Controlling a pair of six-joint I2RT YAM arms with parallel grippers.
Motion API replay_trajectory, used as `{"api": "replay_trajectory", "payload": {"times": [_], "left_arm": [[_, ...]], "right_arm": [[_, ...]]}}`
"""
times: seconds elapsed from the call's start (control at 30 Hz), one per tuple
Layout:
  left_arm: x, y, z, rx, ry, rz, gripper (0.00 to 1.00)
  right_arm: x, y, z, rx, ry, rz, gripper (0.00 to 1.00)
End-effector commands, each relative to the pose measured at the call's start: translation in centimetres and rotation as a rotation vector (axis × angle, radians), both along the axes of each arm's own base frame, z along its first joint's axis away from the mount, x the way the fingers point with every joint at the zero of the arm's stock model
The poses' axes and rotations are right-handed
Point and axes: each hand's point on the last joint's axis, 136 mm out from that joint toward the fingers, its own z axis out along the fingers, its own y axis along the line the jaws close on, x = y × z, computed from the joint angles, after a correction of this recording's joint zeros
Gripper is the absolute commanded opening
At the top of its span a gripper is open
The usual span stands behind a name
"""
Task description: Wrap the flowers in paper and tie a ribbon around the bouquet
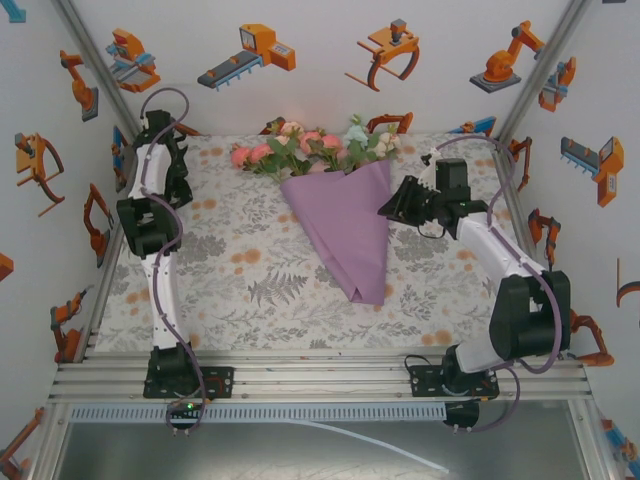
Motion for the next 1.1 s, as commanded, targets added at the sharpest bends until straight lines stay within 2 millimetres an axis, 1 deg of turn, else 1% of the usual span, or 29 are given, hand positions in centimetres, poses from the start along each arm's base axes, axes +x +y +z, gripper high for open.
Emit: {"api": "replay_trajectory", "payload": {"times": [0.0, 0.1, 0.13, 0.2, 0.3, 0.33, 0.37, 0.4, 0.43, 0.47, 0.5, 0.53, 0.57, 0.6, 0.67, 0.73, 0.77, 0.83, 0.93, 1.03, 1.07], "left_arm": [[-1.1, 0.3, 0.2, -0.024, 0.054, -0.050, 0.29], [-1.0, 0.3, 0.8, -0.044, 0.034, -0.055, 0.00], [-0.9, 0.2, 1.3, -0.052, 0.025, -0.061, 0.00], [-0.6, -0.8, 3.4, -0.084, -0.020, -0.084, 0.00], [-0.6, -3.2, 9.7, -0.150, -0.129, -0.119, 0.00], [-1.2, -4.4, 12.5, -0.177, -0.167, -0.121, 0.00], [-2.0, -5.9, 15.3, -0.218, -0.205, -0.126, 0.00], [-2.9, -7.5, 17.5, -0.269, -0.233, -0.134, 0.00], [-4.1, -9.8, 20.1, -0.333, -0.272, -0.156, 0.00], [-5.4, -12.2, 22.1, -0.383, -0.295, -0.187, 0.00], [-6.6, -14.0, 23.3, -0.409, -0.304, -0.206, 0.00], [-8.2, -16.4, 25.3, -0.436, -0.326, -0.250, 0.00], [-9.7, -19.0, 26.8, -0.455, -0.342, -0.302, 0.00], [-11.0, -21.1, 28.1, -0.470, -0.362, -0.350, 0.00], [-14.0, -26.2, 30.5, -0.527, -0.400, -0.490, 0.00], [-16.4, -29.8, 32.1, -0.591, -0.416, -0.578, 0.00], [-17.5, -31.1, 32.7, -0.615, -0.418, -0.605, 0.00], [-19.2, -33.1, 34.0, -0.656, -0.430, -0.660, 0.00], [-20.9, -35.3, 36.4, -0.723, -0.486, -0.736, 0.00], [-22.4, -36.8, 39.1, -0.820, -0.527, -0.814, 0.00], [-22.9, -37.1, 39.9, -0.848, -0.537, -0.837, 0.00]], "right_arm": [[0.0, 0.0, 2.3, 0.003, -0.039, -0.013, 0.38], [0.0, 0.1, 2.5, 0.008, -0.039, -0.017, 0.38], [0.0, 0.0, 2.6, 0.009, -0.040, -0.020, 0.38], [0.0, 0.1, 2.9, 0.009, -0.048, -0.019, 0.38], [0.2, 0.1, 3.7, 0.008, -0.071, -0.020, 0.38], [0.3, 0.2, 4.2, 0.008, -0.084, -0.015, 0.39], [0.5, 0.4, 4.8, 0.007, -0.103, -0.011, 0.39], [0.6, 0.7, 5.4, 0.004, -0.128, 0.004, 0.39], [0.7, 1.3, 6.4, -0.005, -0.171, 0.027, 0.41], [0.8, 2.1, 7.3, -0.021, -0.223, 0.057, 0.44], [0.7, 3.1, 8.2, -0.035, -0.271, 0.090, 0.48], [0.5, 4.3, 9.6, -0.038, -0.342, 0.144, 0.53], [0.2, 5.7, 11.0, -0.030, -0.419, 0.201, 0.58], [0.0, 6.6, 12.3, -0.014, -0.484, 0.238, 0.61], [-0.3, 8.6, 15.3, 0.045, -0.627, 0.298, 0.62], [-0.8, 10.5, 17.7, 0.093, -0.740, 0.373, 0.62], [-0.9, 11.3, 18.8, 0.105, -0.781, 0.392, 0.61], [-1.0, 12.7, 20.2, 0.125, -0.835, 0.422, 0.62], [-0.9, 14.8, 21.1, 0.155, -0.863, 0.472, 0.64], [-1.4, 17.2, 21.8, 0.171, -0.897, 0.509, 0.66], [-1.3, 17.7, 21.8, 0.165, -0.915, 0.510, 0.67]]}}
